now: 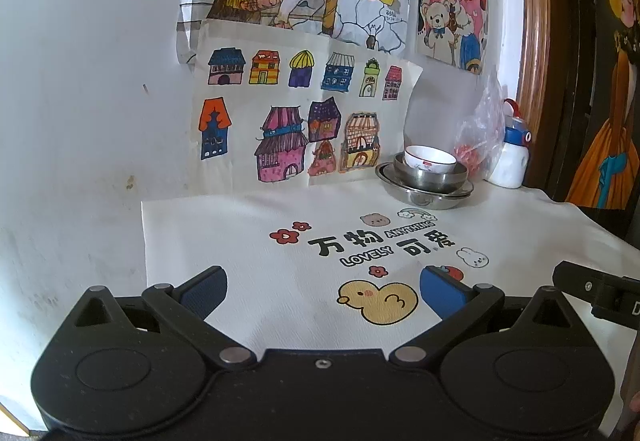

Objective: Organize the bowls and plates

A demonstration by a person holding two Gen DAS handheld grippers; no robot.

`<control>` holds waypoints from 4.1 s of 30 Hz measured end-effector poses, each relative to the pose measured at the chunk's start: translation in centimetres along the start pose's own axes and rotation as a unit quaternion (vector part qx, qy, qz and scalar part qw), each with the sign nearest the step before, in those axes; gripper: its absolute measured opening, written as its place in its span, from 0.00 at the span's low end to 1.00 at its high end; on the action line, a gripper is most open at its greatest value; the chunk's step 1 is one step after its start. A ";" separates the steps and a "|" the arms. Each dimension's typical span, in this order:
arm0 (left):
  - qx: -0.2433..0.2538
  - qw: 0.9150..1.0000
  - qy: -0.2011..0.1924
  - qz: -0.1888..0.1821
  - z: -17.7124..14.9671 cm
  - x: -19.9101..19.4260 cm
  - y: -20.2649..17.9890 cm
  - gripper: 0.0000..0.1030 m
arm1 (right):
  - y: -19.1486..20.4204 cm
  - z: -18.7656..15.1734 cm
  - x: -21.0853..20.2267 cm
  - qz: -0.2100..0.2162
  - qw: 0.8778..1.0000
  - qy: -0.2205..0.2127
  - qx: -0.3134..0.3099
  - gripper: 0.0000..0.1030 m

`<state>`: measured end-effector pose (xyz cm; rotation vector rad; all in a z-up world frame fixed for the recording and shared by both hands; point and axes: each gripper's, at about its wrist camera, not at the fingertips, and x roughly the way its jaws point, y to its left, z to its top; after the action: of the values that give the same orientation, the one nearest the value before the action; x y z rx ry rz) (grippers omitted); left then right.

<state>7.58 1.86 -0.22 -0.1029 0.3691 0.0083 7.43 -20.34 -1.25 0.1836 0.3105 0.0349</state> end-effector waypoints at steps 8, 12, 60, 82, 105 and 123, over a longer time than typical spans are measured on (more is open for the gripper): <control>0.004 1.000 0.004 -0.001 -0.1 0.3 -0.1 0.99 | -0.1 -0.2 0.4 0.002 1.000 0.008 0.000 1.00; 0.006 1.000 0.008 -0.003 -0.2 0.6 -0.1 0.99 | -0.1 -0.2 0.6 0.002 1.000 0.010 0.000 1.00; 0.004 1.000 0.018 -0.005 -0.6 1.1 0.0 0.99 | 0.1 -0.3 0.9 0.001 1.000 0.013 -0.002 1.00; 0.004 1.000 0.018 -0.005 -0.6 1.1 0.0 0.99 | 0.2 -0.3 0.9 0.001 1.000 0.014 -0.003 1.00; 0.004 1.000 0.012 -0.010 -0.6 0.8 0.1 0.99 | 0.2 -0.3 0.8 0.001 1.000 0.013 -0.002 1.00; -0.007 1.000 0.006 -0.027 -0.6 0.4 0.1 0.99 | 0.4 -0.4 0.9 0.001 1.000 0.013 -0.003 1.00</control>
<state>7.71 1.85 -0.94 -0.1277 0.3781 -0.0437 8.14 -19.81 -1.84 0.1787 0.3366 0.0409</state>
